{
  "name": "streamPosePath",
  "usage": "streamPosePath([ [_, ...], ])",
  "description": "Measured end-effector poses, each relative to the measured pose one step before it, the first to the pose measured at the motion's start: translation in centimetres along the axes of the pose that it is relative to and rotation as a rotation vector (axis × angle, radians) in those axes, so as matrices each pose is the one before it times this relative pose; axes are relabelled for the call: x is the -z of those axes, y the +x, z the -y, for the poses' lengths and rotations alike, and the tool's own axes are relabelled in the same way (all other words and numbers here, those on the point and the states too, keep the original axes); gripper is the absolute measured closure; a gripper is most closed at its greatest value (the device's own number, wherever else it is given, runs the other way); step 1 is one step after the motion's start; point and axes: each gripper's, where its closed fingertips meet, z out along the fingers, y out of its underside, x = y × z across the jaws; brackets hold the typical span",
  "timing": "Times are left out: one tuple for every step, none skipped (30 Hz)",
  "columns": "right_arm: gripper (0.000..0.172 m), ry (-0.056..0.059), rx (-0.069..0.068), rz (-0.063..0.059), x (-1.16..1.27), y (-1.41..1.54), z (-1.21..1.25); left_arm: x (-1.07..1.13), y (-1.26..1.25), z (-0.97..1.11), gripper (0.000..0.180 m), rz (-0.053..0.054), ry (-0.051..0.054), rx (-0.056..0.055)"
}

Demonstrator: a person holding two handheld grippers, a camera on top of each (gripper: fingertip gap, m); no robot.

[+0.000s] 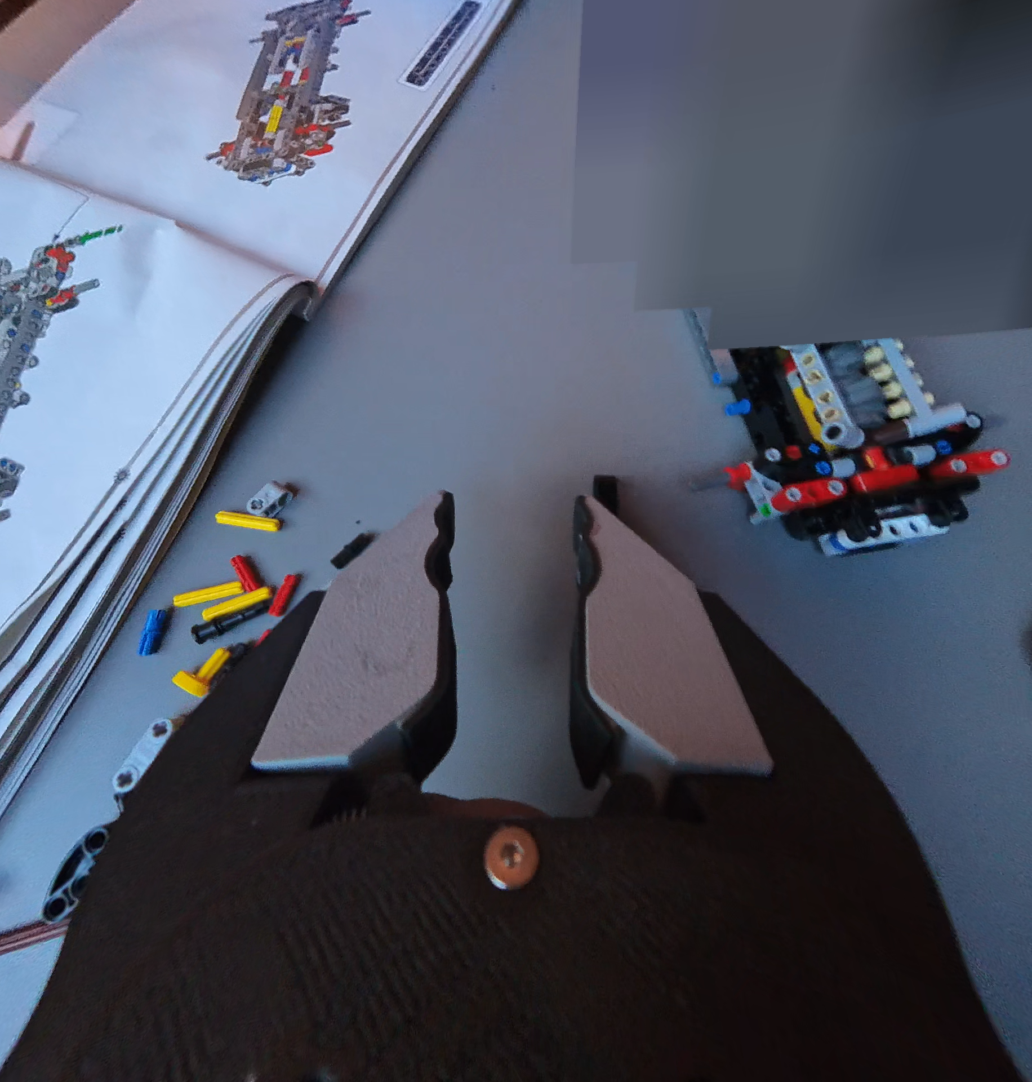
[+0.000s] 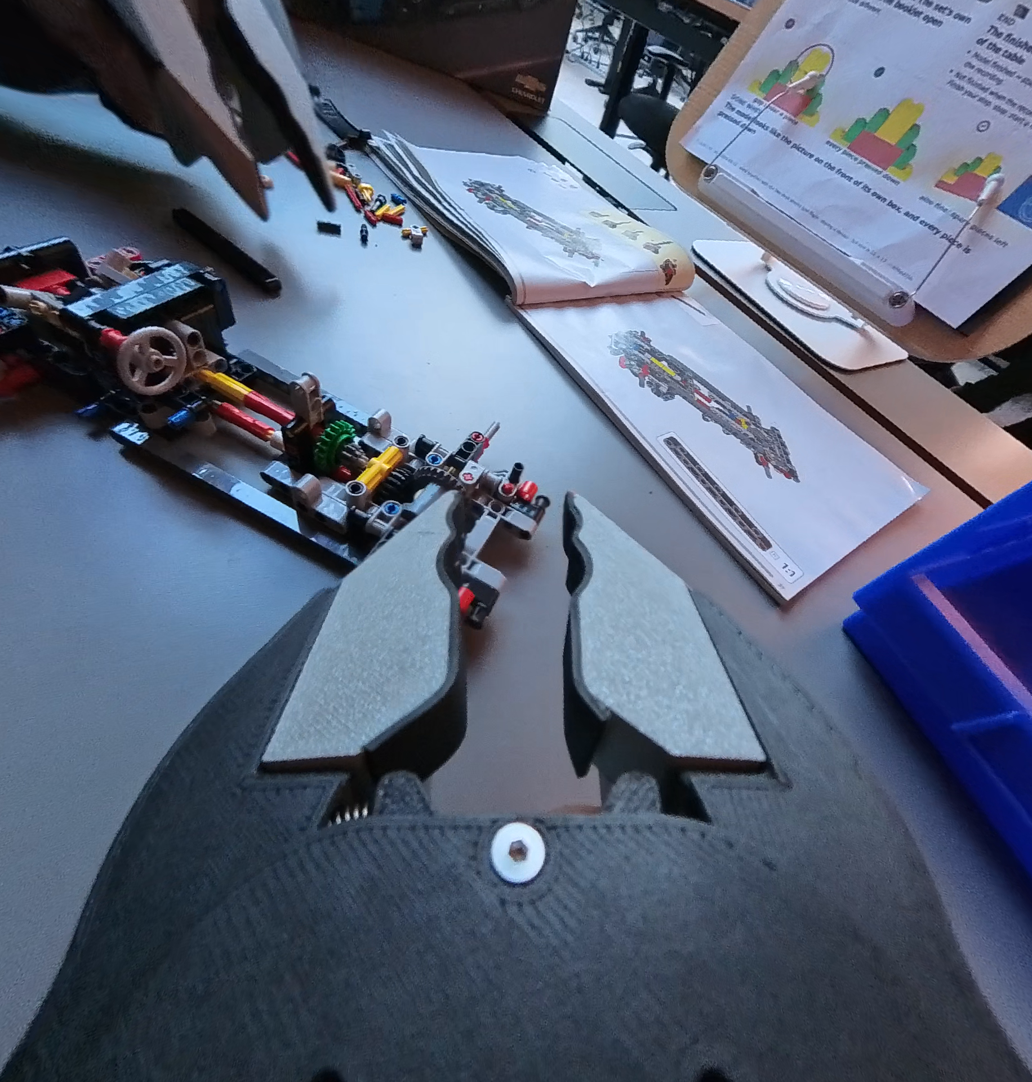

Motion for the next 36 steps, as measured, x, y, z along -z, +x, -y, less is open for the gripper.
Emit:
streamPosePath([
  [0.141, -0.0029, -0.0029, -0.005, -0.049, 0.18, -0.061, 0.043, 0.39, -0.119, 0.142, 0.0011, 0.0118, -0.0268],
  [0.141, -0.0021, -0.0025, -0.0055, -0.034, 0.171, -0.053, -0.034, 0.447, -0.149, 0.142, -0.0038, 0.0091, -0.0302],
  [0.141, -0.0013, -0.002, -0.0091, -0.026, 0.217, -0.034, -0.13, 0.41, -0.209, 0.142, -0.0057, 0.0076, -0.029],
  [0.141, 0.0005, -0.0015, -0.0112, -0.002, 0.254, -0.024, -0.279, 0.376, -0.344, 0.142, -0.0087, 0.0008, -0.024],
  [0.141, 0.0025, -0.0018, -0.011, 0.007, 0.244, 0.008, -0.349, 0.367, -0.524, 0.141, -0.0149, -0.0263, -0.0199],
  [0.142, 0.0022, -0.0033, -0.0132, 0.015, 0.297, 0.003, -0.376, 0.218, -0.417, 0.135, -0.0134, -0.0375, -0.0058],
  [0.142, 0.002, -0.0048, -0.0126, 0.021, 0.311, 0.0, -0.345, 0.291, -0.363, 0.126, -0.0206, -0.0317, -0.0065],
  [0.142, 0.0015, -0.0053, -0.0118, 0.01, 0.292, -0.012, -0.09, 0.309, 0.091, 0.13, -0.0278, 0.0024, 0.0012],
  [0.142, 0.0015, -0.0056, -0.0107, 0.01, 0.266, -0.009, -0.03, 0.072, -0.044, 0.131, -0.0188, -0.0025, 0.0132],
  [0.142, 0.002, -0.0056, -0.007, 0.008, 0.217, 0.009, 0.023, -0.008, 0.043, 0.131, -0.0143, 0.004, 0.0164],
  [0.142, 0.0008, -0.0062, -0.0058, 0.008, 0.174, -0.01, 0.029, -0.046, 0.023, 0.132, -0.0071, 0.0033, 0.0132],
  [0.142, 0.0006, -0.0061, -0.0047, 0.006, 0.168, -0.014, 0.004, -0.068, 0.012, 0.133, 0.0004, 0.0012, 0.0061],
  [0.142, 0.0007, -0.0054, -0.0035, 0.002, 0.127, -0.001, -0.014, -0.041, -0.013, 0.134, 0.0066, -0.0011, -0.0027],
  [0.142, 0.0007, -0.0036, -0.0053, 0.005, 0.154, 0.0, -0.03, -0.1, -0.019, 0.136, 0.0128, -0.0021, -0.0054],
  [0.143, -0.0003, -0.0027, -0.0042, 0.0, 0.119, -0.024, -0.016, -0.117, -0.012, 0.138, 0.0136, -0.0014, -0.0045],
  [0.143, -0.0016, -0.0019, -0.0042, -0.016, 0.11, -0.03, 0.007, 0.004, -0.006, 0.138, 0.0017, 0.0002, -0.0023],
  [0.143, -0.0015, -0.0017, -0.0021, -0.023, 0.071, -0.024, 0.017, -0.065, 0.001, 0.14, 0.0024, 0.0003, 0.0036],
  [0.143, -0.0021, -0.0007, -0.0012, -0.017, 0.043, -0.037, 0.015, -0.126, 0.009, 0.145, 0.0038, 0.0009, 0.0077],
  [0.143, -0.0017, 0.0002, -0.0017, -0.021, 0.027, -0.024, 0.011, -0.14, -0.004, 0.149, 0.0044, 0.0004, 0.0089],
  [0.143, -0.0007, 0.0003, -0.0004, -0.004, 0.006, -0.006, 0.025, -0.006, -0.004, 0.155, -0.0024, 0.0005, 0.0043],
  [0.143, 0.0, 0.0006, -0.0007, 0.003, 0.005, 0.002, 0.001, 0.116, -0.003, 0.161, -0.0085, -0.0002, -0.0024],
  [0.143, 0.0007, 0.0001, -0.0005, 0.007, 0.0, 0.008, -0.018, 0.067, 0.0, 0.163, -0.0019, -0.0001, -0.0043],
  [0.143, 0.001, 0.0, -0.0004, 0.015, 0.011, 0.015, -0.004, 0.109, -0.002, 0.167, -0.0057, -0.0004, -0.0048],
  [0.143, 0.0016, 0.0002, -0.0001, 0.019, -0.001, 0.013, -0.008, 0.091, -0.015, 0.173, -0.0049, -0.0009, -0.0036],
  [0.143, 0.0008, 0.0004, -0.0003, 0.01, 0.002, 0.018, -0.005, 0.006, 0.006, 0.174, -0.0009, 0.0001, 0.0001],
  [0.143, -0.0001, 0.0011, -0.0003, 0.003, -0.01, -0.007, -0.003, -0.022, 0.005, 0.175, -0.0004, 0.0, 0.0032],
  [0.144, -0.0007, 0.0021, 0.0005, -0.008, -0.027, -0.007, 0.001, -0.011, -0.01, 0.175, -0.0029, 0.0001, 0.0037],
  [0.144, -0.0025, 0.0024, 0.0005, -0.023, -0.031, -0.021, 0.003, -0.001, 0.003, 0.175, -0.0038, 0.0002, 0.0044],
  [0.144, -0.0035, 0.0028, 0.0005, -0.032, -0.035, -0.049, 0.004, 0.002, 0.003, 0.175, -0.0039, 0.0001, 0.0045],
  [0.144, -0.0026, 0.0034, 0.0006, -0.032, -0.038, -0.026, 0.007, 0.0, 0.003, 0.175, -0.0036, 0.0004, 0.0039],
  [0.144, -0.0013, 0.0034, 0.0002, -0.011, -0.037, -0.017, -0.005, -0.001, 0.001, 0.175, -0.0039, 0.0004, 0.0042],
  [0.144, -0.0006, 0.0025, 0.0, -0.006, -0.027, -0.003, 0.008, 0.002, 0.004, 0.175, -0.0043, 0.0005, 0.0047],
  [0.144, -0.0002, 0.0011, 0.0006, -0.008, -0.015, -0.007, -0.003, -0.005, 0.002, 0.175, -0.0043, 0.0005, 0.0048],
  [0.145, 0.0001, 0.0004, 0.0008, 0.002, -0.018, 0.003, 0.004, 0.007, 0.01, 0.175, -0.0049, 0.0005, 0.0053],
  [0.145, 0.0, -0.0001, 0.0009, 0.003, -0.01, 0.01, -0.002, 0.008, 0.005, 0.175, -0.0056, 0.0005, 0.006],
  [0.145, 0.0003, -0.0002, 0.0008, 0.004, -0.001, -0.001, 0.006, -0.004, 0.003, 0.175, -0.006, 0.0006, 0.0066],
])
